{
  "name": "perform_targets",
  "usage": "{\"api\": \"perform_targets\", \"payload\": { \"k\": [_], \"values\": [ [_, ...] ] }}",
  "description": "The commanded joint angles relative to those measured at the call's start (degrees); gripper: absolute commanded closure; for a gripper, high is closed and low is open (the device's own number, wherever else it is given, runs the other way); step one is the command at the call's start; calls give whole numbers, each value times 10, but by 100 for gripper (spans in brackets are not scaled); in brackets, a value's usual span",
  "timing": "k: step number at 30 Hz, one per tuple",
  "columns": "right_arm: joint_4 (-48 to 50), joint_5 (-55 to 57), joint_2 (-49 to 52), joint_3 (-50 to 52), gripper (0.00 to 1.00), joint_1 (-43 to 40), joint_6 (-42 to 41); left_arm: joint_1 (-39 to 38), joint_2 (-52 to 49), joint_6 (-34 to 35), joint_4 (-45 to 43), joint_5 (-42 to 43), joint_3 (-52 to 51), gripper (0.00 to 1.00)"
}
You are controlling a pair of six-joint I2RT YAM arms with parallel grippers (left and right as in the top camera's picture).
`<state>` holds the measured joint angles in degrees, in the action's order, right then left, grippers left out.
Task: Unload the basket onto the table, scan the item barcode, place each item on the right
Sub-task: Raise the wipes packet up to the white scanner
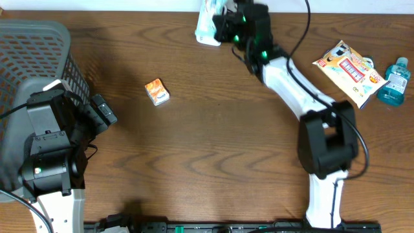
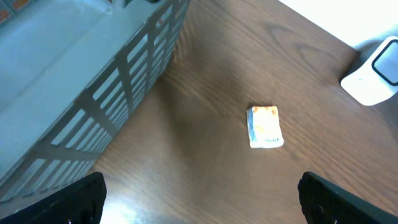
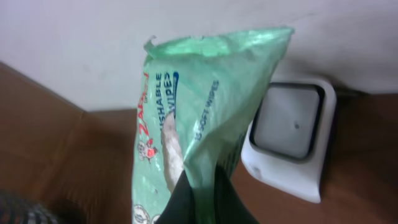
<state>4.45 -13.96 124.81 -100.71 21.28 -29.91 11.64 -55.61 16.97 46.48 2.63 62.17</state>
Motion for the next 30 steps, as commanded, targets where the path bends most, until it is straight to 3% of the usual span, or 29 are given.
{"api": "perform_targets", "payload": {
  "k": [1,7,30],
  "values": [
    [-37,-1,62,-115,99,-2,4,3,-1,5,0,-7,3,2],
    [-90,1,151,-226,99,-5,-10,3,-1,5,0,-7,3,2],
    [-115,44,178,-226,99,-44,8,3,-1,5,0,-7,3,2]
  ]
}}
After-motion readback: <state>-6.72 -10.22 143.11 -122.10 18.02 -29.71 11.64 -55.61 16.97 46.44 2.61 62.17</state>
